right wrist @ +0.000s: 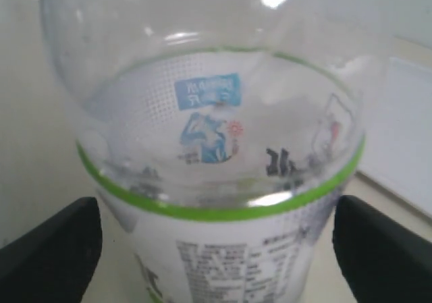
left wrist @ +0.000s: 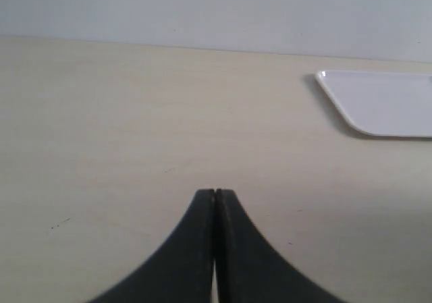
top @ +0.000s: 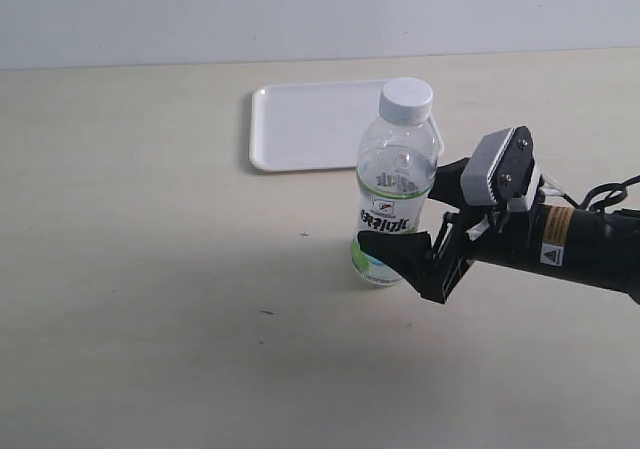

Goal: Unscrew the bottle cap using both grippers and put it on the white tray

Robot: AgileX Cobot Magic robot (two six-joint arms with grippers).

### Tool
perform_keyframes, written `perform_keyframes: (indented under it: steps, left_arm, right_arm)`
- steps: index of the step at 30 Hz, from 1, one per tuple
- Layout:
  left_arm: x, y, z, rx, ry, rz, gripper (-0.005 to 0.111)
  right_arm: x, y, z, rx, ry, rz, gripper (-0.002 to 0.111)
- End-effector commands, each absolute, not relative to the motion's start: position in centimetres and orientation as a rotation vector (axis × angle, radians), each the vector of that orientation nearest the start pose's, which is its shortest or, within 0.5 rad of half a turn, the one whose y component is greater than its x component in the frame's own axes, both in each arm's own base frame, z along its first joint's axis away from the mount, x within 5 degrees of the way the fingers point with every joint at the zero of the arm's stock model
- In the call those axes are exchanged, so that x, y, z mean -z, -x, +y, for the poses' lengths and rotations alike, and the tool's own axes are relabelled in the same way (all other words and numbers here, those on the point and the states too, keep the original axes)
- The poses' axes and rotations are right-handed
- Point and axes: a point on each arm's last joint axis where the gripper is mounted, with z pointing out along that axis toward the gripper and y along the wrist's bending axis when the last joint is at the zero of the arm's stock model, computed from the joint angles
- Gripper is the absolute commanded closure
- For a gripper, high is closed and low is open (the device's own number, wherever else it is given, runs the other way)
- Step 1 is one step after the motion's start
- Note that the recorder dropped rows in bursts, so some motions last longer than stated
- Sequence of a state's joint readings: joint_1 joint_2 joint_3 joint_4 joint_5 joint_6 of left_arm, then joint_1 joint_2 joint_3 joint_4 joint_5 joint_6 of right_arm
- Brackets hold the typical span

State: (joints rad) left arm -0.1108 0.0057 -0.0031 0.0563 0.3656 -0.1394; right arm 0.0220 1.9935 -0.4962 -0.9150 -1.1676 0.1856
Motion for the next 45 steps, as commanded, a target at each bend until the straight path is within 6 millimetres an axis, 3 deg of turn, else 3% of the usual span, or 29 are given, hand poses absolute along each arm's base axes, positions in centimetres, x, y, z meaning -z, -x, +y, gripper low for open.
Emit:
perform_keyframes:
  steps: [1,20,29,42,45]
  left_arm:
    - [-18.1,-5.3,-0.5,0.129,-0.017,1.84,0.107]
    - [-18.1,-5.3,-0.5,0.129,-0.017,1.84,0.107]
    - [-18.1,-5.3,-0.5,0.129,-0.017,1.84,0.107]
    - [-18.1,-5.3,-0.5,0.129,-0.017,1.84,0.107]
    - [-18.1,-5.3,-0.5,0.129,-0.017,1.84,0.107]
  right_arm:
    - [-9.4,-27.3,7.5,-0.683,0.81,1.724,0.02]
    - [-9.4,-28.0,7.7,-0.693,0.836,1.689,0.021]
    - [-9.4,-28.0,7.7,-0.698,0.839,1.689,0.029]
    - [-9.0,-28.7,7.7,-0.706,0.808,1.688,0.03]
    - [-9.0,-28.7,7.7,-0.704,0.809,1.686,0.036]
